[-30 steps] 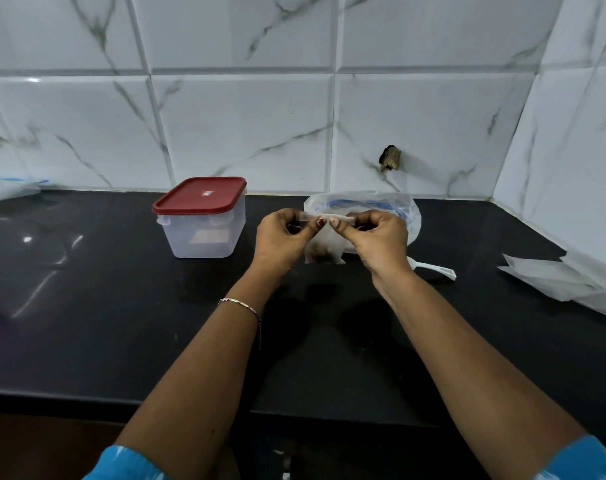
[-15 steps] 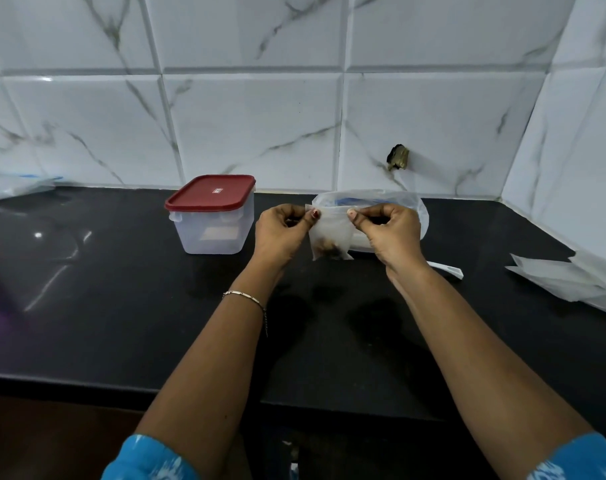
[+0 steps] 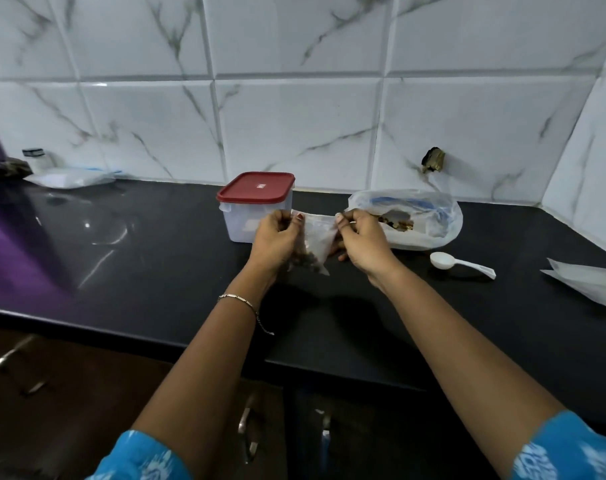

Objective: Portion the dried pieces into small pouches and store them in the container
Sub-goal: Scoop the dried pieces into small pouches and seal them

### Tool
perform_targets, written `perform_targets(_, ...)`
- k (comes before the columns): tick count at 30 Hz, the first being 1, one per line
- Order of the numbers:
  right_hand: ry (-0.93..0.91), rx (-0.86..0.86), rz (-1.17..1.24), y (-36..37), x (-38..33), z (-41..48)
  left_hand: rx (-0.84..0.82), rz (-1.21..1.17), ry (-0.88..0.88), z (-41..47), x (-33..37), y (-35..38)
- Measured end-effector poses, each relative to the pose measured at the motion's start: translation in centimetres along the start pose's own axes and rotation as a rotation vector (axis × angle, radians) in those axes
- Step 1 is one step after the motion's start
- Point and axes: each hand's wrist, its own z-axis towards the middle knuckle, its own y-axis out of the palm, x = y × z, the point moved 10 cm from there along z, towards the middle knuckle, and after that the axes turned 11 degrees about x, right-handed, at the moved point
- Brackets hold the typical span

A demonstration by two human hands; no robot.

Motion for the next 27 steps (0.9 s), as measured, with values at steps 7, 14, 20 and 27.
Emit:
perform_targets(7, 0.179, -0.064, -0.042, 6.5, 2.9, -0.7, 0.075, 0.235, -0.081, 2.2, -3.3, -6.4)
perform_targets(14, 0.164, -0.102, -0.137, 8.2, 4.1, -0.6, 0.115, 0.329, -0.109, 3.1, -4.9, -8.8)
perform_targets(20, 0.109, -0.048, -0.198, 6.9, 3.8, -0.4, 0.121, 0.423, -0.045, 2.3, -3.9, -8.5)
perform_targets(27, 0.075, 0.074, -0.205, 2.0, 2.3, -0.7, 0.149, 0.419, 0.194, 0.3, 1.2, -6.1)
